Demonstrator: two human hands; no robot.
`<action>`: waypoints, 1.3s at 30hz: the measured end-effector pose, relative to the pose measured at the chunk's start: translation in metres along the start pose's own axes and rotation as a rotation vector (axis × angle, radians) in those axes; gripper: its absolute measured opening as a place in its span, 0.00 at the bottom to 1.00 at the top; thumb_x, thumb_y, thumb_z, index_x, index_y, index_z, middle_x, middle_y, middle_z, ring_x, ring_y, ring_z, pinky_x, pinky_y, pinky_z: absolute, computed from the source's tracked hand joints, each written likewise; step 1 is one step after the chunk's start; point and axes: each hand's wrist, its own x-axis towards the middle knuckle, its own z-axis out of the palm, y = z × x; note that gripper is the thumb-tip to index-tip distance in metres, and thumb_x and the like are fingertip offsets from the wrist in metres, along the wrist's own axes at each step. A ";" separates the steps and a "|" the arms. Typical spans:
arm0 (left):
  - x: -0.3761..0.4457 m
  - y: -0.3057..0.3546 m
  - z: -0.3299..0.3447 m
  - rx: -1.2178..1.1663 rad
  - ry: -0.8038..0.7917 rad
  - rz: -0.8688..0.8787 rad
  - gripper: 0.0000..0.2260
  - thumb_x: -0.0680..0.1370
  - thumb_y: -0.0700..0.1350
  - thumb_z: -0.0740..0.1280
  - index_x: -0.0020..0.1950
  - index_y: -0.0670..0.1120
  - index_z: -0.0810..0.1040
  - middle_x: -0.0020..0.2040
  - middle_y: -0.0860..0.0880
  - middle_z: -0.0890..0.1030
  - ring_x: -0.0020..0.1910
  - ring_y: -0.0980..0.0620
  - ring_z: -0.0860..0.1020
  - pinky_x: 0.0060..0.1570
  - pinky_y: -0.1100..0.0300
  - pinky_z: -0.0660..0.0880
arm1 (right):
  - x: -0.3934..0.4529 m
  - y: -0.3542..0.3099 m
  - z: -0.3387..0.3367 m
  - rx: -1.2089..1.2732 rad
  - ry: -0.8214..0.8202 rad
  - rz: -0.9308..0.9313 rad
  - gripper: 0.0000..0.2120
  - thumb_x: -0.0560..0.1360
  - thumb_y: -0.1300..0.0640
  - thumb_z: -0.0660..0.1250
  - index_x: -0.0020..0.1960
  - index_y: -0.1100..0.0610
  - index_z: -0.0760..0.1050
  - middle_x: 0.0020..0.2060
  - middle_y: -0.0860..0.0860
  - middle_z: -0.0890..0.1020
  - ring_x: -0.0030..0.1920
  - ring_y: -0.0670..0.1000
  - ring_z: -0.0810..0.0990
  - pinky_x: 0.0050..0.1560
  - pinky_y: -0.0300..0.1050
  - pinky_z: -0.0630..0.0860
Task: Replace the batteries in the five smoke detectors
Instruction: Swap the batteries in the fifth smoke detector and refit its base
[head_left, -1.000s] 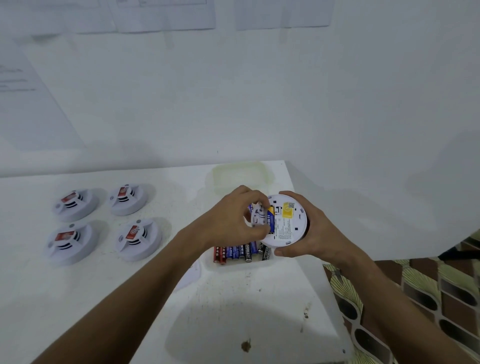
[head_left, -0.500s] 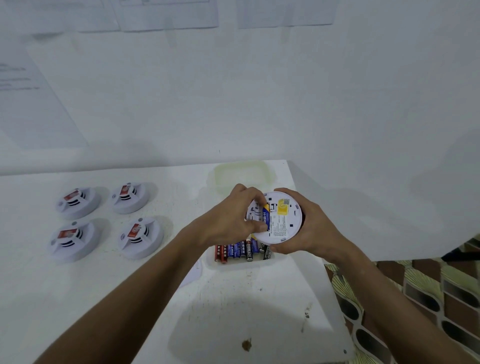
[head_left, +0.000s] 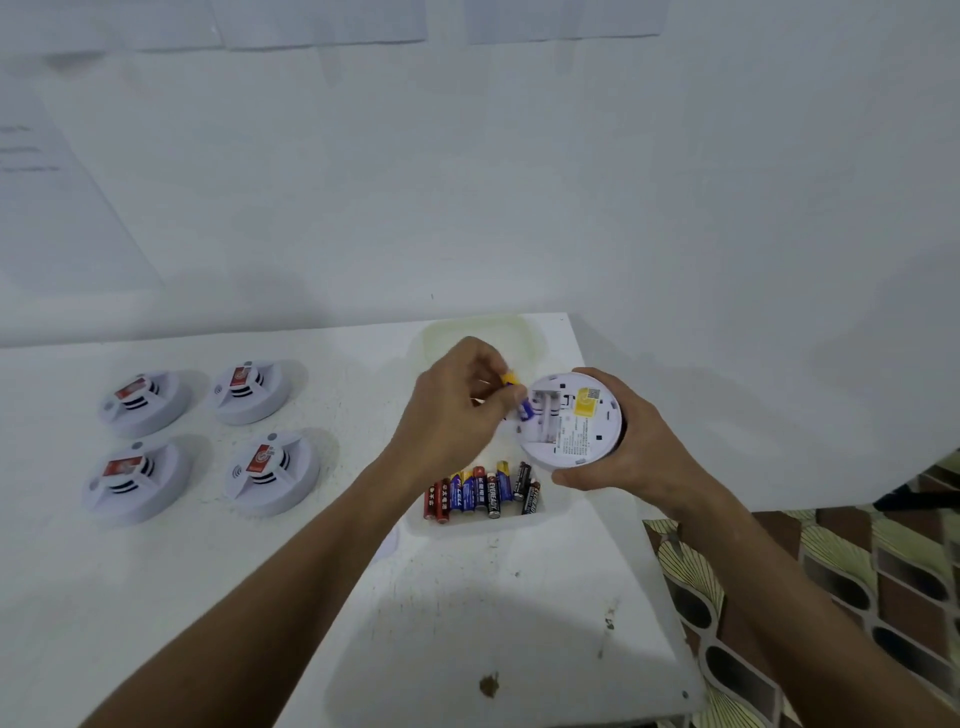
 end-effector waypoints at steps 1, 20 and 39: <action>0.001 -0.005 -0.001 0.027 0.052 -0.038 0.09 0.74 0.44 0.73 0.44 0.52 0.74 0.41 0.52 0.83 0.42 0.55 0.83 0.44 0.56 0.80 | -0.002 0.002 -0.004 0.010 0.011 0.013 0.41 0.55 0.66 0.82 0.64 0.49 0.72 0.54 0.43 0.82 0.55 0.45 0.81 0.47 0.37 0.79; -0.010 -0.055 0.033 0.547 -0.310 -0.191 0.10 0.76 0.49 0.70 0.56 0.49 0.84 0.47 0.47 0.84 0.38 0.54 0.77 0.40 0.63 0.72 | -0.014 0.012 -0.013 -0.006 0.021 0.070 0.44 0.55 0.62 0.82 0.68 0.52 0.70 0.57 0.45 0.81 0.58 0.46 0.79 0.50 0.37 0.78; -0.004 -0.056 0.013 0.480 -0.359 -0.293 0.06 0.74 0.48 0.72 0.46 0.47 0.85 0.38 0.54 0.81 0.35 0.60 0.77 0.33 0.70 0.70 | -0.008 0.008 -0.011 -0.048 0.001 0.080 0.44 0.54 0.59 0.82 0.67 0.48 0.69 0.56 0.41 0.80 0.59 0.44 0.78 0.52 0.36 0.78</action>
